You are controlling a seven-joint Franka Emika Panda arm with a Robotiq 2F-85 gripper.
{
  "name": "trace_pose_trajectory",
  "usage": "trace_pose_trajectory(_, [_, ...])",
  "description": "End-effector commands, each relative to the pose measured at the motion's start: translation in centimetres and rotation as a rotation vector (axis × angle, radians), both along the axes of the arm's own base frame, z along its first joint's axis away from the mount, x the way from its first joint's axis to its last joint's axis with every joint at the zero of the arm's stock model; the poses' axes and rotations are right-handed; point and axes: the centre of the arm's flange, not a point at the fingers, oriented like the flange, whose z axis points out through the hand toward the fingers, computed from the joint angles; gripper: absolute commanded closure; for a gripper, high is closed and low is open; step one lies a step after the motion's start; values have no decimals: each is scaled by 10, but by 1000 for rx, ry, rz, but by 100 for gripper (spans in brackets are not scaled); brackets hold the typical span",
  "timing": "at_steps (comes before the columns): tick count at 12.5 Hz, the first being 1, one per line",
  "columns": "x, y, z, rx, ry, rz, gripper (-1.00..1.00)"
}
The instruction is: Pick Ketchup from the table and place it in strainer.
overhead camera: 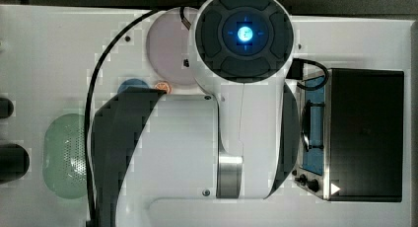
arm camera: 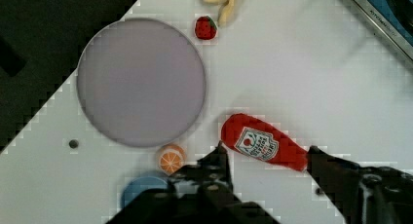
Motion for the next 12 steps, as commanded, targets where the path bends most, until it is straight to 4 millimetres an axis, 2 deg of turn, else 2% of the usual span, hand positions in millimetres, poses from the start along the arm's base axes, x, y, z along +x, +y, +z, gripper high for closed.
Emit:
trace_pose_trajectory(1, [-89, -23, 27, 16, 101, -78, -59])
trace_pose_trajectory(3, [-87, -22, 18, 16, 115, -66, -100])
trace_pose_trajectory(7, [-70, -12, -31, 19, 149, 58, -100])
trace_pose_trajectory(12, [-44, -7, -116, 42, 136, 549, -100])
